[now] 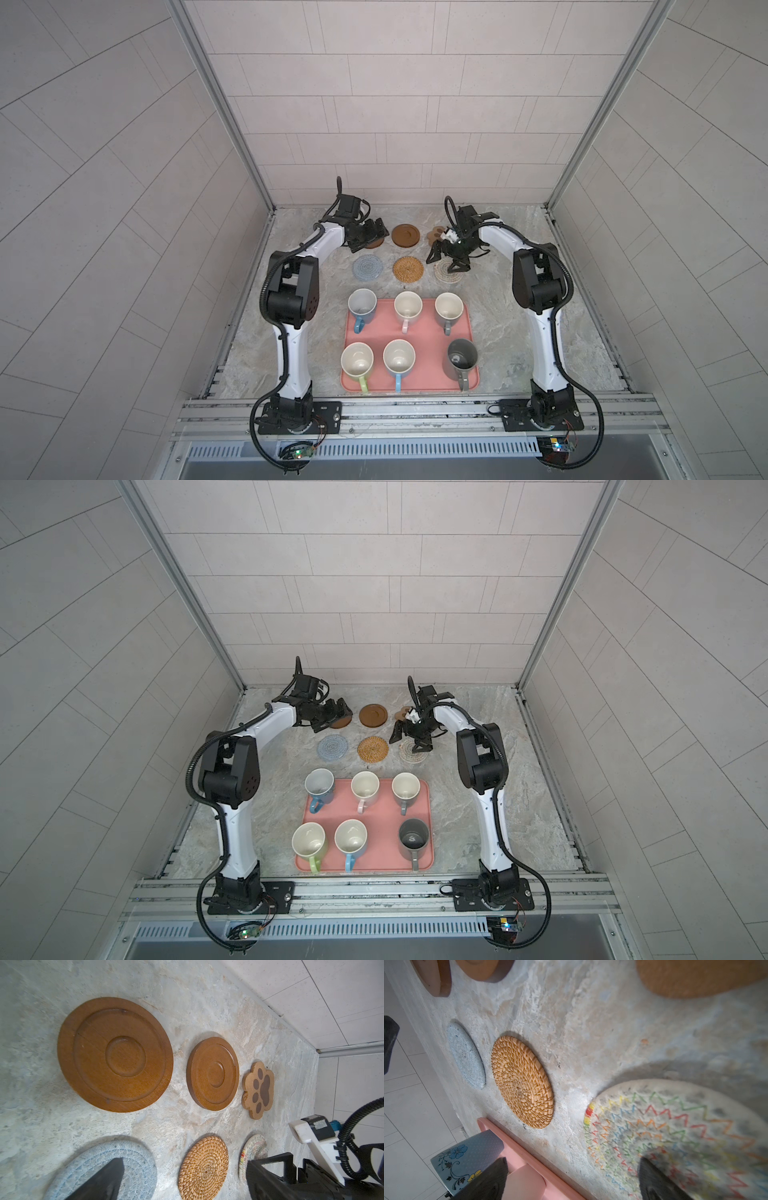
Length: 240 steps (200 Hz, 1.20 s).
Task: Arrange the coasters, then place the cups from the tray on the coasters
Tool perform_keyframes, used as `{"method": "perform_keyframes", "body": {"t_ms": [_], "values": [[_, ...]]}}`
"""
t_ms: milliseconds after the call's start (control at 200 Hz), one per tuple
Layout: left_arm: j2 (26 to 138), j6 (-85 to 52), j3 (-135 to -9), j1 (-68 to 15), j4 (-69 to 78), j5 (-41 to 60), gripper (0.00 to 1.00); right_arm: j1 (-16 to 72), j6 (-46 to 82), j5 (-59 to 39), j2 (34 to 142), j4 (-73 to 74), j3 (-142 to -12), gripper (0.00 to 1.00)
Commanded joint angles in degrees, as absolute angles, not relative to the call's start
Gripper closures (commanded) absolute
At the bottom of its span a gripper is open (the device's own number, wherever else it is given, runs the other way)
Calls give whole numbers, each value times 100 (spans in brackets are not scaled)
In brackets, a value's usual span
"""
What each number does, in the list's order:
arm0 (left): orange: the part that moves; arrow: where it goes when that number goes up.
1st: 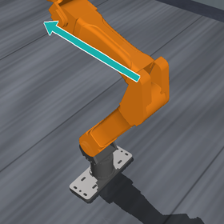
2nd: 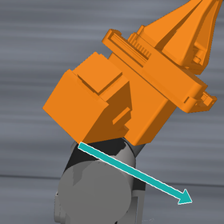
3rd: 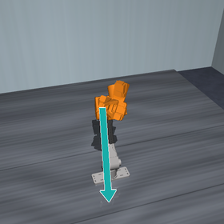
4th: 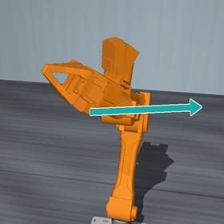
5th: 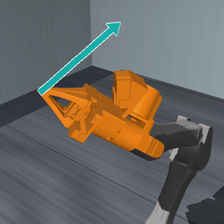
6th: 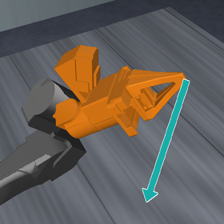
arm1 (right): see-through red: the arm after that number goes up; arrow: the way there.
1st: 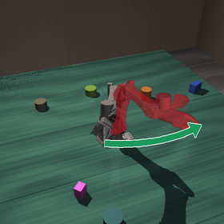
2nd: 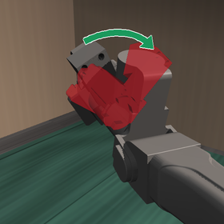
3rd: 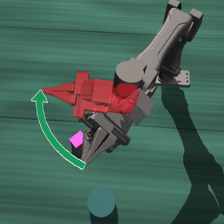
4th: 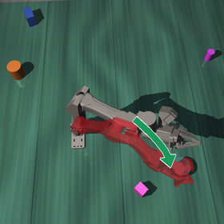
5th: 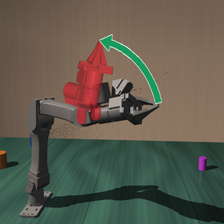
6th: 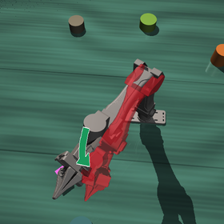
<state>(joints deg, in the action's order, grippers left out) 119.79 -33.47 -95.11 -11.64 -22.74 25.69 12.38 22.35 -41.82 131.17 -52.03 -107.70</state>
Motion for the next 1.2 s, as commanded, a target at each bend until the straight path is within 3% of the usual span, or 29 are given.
{"method": "perform_keyframes", "body": {"t_ms": [0, 911, 1196], "values": [[11795, -3323, -9448, -1155, -2280, 2540, 0, 1310, 2232, -4079, 13390, -5322, -10734, 1], [11746, -3322, -9387, -1153, -2243, 2531, 0, 1306, 2022, -4498, 13352, -5891, -11659, 1], [11729, -3305, -9380, -1157, -2259, 2527, 0, 1520, 1731, -4868, 13890, -6267, -12333, 0]]}}
